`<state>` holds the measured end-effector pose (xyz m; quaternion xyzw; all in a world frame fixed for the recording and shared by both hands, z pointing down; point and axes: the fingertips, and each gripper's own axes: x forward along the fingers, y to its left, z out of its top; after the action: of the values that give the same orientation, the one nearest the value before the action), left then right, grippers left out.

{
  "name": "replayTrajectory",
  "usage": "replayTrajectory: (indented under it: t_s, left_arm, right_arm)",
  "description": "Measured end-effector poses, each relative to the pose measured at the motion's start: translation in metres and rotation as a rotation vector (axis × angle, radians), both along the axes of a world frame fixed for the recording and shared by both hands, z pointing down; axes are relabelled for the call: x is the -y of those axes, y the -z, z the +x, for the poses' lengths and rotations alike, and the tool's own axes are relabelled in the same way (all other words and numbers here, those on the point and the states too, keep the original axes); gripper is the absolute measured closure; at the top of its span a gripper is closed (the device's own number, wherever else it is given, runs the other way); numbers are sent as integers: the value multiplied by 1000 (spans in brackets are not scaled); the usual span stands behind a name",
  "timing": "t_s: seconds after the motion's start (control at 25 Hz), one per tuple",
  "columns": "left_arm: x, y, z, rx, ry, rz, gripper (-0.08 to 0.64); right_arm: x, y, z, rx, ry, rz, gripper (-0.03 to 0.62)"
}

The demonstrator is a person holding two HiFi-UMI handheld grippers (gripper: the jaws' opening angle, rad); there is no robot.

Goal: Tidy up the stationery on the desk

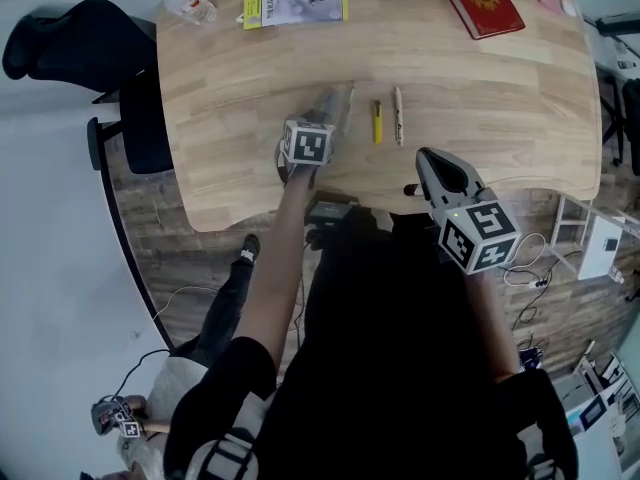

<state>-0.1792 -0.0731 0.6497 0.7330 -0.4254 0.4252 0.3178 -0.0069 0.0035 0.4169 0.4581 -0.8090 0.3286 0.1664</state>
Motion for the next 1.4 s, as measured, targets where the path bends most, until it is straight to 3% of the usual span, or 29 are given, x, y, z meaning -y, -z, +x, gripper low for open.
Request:
replayTrajectory:
  t_s: [0.44,0.64,0.84,1.16,1.4]
  left_arm:
    - [-7,29,19,-47,207,54,414]
    - [-2,60,67,-73,212,118,414]
    - [-1,67,134,-92,215,133,414]
    - [-9,54,214,-100,245,93,414]
    - [-17,32,232,-96,367,37,414]
  right_arm:
    - [-1,4,38,21,94,25,580]
    - [-2,9,65,28,99,47,580]
    - [-8,10,99,31,73,55,578]
    - [-22,4,151,16,20,50,579]
    - [-32,-3,176,-3,-3,33,580]
